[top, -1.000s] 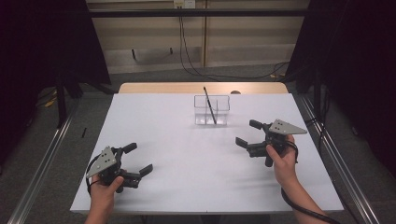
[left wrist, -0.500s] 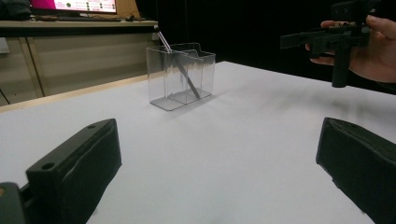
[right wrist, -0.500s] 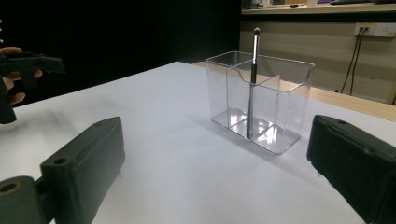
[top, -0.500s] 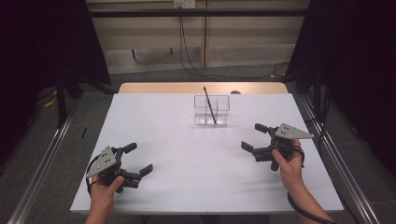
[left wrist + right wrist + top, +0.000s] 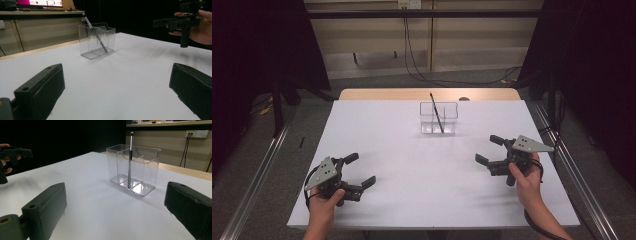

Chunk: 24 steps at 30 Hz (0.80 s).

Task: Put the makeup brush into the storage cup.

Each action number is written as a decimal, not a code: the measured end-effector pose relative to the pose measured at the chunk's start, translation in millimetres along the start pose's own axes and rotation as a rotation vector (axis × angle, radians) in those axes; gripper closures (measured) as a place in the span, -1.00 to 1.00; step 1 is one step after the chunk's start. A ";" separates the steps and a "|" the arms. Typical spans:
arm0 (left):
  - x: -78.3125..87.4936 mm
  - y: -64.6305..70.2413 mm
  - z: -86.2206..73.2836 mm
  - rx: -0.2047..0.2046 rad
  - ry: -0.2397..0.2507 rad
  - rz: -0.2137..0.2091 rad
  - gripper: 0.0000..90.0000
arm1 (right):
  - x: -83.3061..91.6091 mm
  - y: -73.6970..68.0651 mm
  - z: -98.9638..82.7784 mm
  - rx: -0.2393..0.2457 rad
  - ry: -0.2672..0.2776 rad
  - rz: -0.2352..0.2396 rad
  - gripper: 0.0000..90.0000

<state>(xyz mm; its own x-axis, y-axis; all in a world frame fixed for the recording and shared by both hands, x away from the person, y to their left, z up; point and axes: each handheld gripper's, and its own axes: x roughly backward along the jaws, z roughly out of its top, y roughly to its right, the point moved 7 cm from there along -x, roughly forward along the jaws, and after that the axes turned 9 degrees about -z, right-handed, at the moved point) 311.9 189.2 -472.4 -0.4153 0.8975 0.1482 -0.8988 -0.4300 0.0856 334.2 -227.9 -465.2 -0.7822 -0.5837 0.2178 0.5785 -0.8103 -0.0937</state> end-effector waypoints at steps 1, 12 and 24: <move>0.5 -0.3 0.1 -0.005 -0.004 -0.001 -1.00 | 0.3 0.1 0.1 -0.002 0.002 -0.001 -0.91; 0.4 -0.5 0.0 -0.005 -0.004 0.000 -1.00 | 8.3 2.8 -3.9 -0.003 0.001 -0.003 -0.91; -0.5 -1.0 -0.8 -0.005 -0.008 -0.001 -1.00 | 16.3 5.8 -9.4 -0.002 -0.005 -0.008 -0.90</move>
<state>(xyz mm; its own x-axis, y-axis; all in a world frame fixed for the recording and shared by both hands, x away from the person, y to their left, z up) 312.9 189.3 -473.3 -0.4132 0.8972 0.1557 -0.9000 -0.4285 0.0805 322.6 -242.6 -471.3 -0.7857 -0.5768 0.2237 0.5716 -0.8151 -0.0940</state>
